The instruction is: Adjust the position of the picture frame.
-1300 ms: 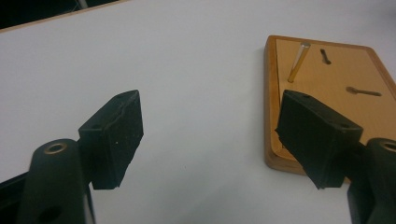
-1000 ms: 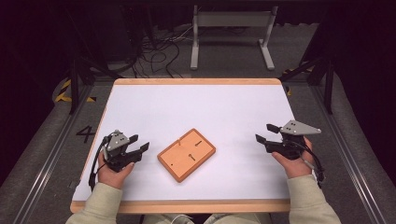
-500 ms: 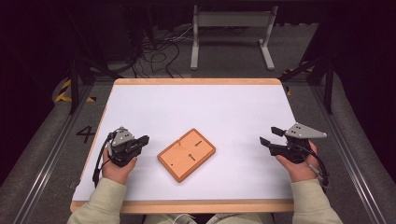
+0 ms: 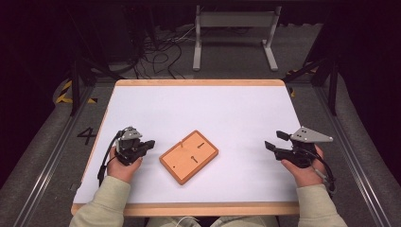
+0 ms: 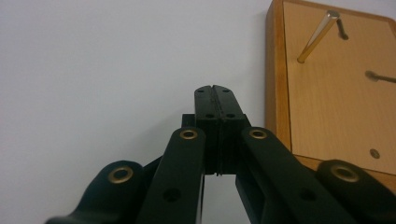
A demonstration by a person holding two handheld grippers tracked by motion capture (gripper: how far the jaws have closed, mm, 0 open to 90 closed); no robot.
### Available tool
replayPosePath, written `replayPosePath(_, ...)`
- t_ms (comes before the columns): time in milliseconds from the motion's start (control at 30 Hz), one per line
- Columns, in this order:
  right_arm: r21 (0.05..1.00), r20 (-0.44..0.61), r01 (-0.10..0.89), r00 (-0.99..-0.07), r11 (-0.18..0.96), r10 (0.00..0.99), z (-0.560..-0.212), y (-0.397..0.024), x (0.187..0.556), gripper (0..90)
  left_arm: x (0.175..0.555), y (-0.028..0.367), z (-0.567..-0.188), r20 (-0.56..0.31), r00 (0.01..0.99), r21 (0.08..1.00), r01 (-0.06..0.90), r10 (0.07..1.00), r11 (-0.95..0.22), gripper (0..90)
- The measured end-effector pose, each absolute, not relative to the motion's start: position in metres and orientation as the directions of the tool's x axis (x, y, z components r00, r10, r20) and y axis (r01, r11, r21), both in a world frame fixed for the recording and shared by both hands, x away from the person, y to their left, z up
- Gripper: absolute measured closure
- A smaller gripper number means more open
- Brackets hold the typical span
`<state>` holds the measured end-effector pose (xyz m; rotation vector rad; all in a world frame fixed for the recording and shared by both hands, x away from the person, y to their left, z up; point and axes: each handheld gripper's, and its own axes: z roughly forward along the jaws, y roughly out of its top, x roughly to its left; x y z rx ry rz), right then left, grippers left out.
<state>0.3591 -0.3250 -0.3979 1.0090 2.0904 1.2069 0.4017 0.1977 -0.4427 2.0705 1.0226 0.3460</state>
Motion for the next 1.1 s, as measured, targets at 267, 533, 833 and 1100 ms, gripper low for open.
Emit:
replayPosePath(267, 0.878, -0.061, 0.345, -0.606, 0.331, 0.793, -0.399, -0.32, 0.36, 38.1, 0.409, 0.194, -0.453, -0.141, 0.64, 0.675, 0.621, 0.755, -0.399, 90.0)
replayPosePath(533, 0.877, -0.059, 0.346, -0.613, 0.334, 0.788, -0.399, -0.318, 0.36, 38.2, 0.409, 0.188, -0.456, -0.163, 0.677, 0.636, 0.629, 0.718, -0.448, 90.0)
replayPosePath(833, 0.878, -0.055, 0.343, -0.619, 0.333, 0.783, -0.398, -0.317, 0.36, 38.2, 0.405, 0.179, -0.453, -0.192, 0.712, 0.619, 0.622, 0.676, -0.48, 90.0)
replayPosePath(1100, 0.877, -0.053, 0.342, -0.632, 0.339, 0.774, -0.398, -0.31, 0.359, 38.4, 0.4, 0.17, -0.454, -0.242, 0.751, 0.601, 0.613, 0.615, -0.512, 90.0)
